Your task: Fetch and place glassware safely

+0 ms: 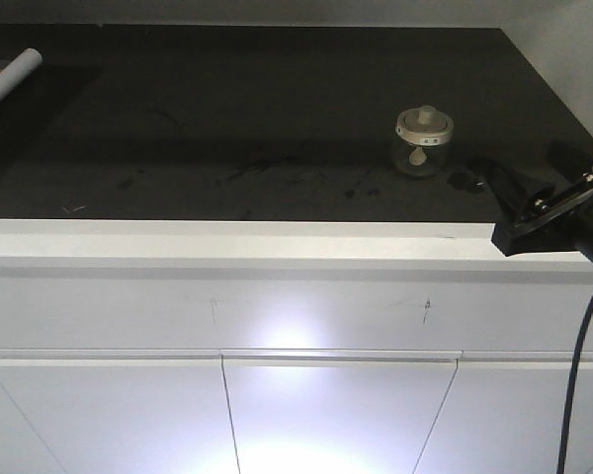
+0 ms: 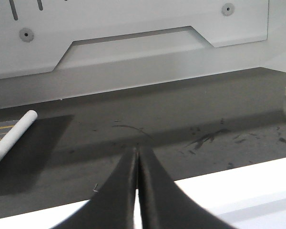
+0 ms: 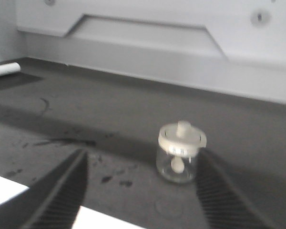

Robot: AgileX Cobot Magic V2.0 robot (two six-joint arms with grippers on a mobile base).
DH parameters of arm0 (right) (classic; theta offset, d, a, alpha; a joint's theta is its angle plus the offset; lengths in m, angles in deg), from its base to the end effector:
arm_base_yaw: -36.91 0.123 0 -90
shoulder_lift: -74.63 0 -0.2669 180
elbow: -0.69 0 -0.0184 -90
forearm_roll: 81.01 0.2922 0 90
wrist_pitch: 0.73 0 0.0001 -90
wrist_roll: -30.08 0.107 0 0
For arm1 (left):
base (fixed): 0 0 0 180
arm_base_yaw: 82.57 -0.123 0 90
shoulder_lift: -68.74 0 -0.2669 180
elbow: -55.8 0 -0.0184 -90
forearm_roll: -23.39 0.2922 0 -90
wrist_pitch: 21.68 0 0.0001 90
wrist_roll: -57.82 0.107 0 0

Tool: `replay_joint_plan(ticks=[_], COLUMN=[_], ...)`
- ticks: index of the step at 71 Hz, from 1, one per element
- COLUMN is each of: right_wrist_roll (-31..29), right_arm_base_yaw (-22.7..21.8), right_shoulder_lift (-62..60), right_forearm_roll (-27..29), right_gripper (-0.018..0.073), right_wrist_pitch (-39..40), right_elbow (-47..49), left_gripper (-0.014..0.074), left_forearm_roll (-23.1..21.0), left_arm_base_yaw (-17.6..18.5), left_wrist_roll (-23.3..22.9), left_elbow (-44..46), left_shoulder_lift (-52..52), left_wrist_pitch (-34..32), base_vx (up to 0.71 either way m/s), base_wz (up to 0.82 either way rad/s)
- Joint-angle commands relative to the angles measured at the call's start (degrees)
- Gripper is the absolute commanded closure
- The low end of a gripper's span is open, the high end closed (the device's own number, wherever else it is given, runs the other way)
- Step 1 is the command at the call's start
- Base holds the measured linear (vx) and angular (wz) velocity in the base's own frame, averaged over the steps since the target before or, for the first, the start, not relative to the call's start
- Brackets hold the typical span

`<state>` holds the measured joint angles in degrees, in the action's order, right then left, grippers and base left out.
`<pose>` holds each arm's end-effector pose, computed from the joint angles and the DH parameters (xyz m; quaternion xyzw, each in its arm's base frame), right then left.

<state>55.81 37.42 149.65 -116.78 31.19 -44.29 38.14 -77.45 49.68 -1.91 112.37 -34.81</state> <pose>0.2946 0.0356 0.2449 -0.1463 0.7107 0.0827 0.6832 0.2024 -0.0243 0.2702 0.0897 0.6928 -0.0132 0.7154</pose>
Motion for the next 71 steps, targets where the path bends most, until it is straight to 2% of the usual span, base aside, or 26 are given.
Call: replay_joint_plan(ticks=[1,17,35,71], right_wrist_roll=[-0.72,-1.63,-1.63,-0.73], right_arm_base_yaw=[-0.19,-0.19,-0.19,-0.19], right_shoulder_lift=[3.23,17.54,32.31,49.9], right_forearm_roll=[2.99,2.76,2.57,3.45], right_gripper=[-0.0004,0.0022,0.004,0.004], right_wrist_pitch=[3.73,8.29,8.87,6.73], right_elbow=[3.84,14.79,29.32,52.53], left_gripper=[0.0603,0.0603,0.0603,0.0603], left_forearm_roll=[-0.33,-0.33,-0.33,-0.33], left_arm_base_yaw=[0.41,0.41,0.41,0.41], left_wrist_roll=[-0.57,-0.57,-0.57,-0.57], left_elbow=[1.54,1.54,1.54,1.54], left_shoulder_lift=[0.04,0.04,0.04,0.04], left_wrist_pitch=[-3.91,-3.76,-3.76,-3.76], base_vx=[0.0,0.0,0.0,0.0], base_wz=[0.0,0.0,0.0,0.0])
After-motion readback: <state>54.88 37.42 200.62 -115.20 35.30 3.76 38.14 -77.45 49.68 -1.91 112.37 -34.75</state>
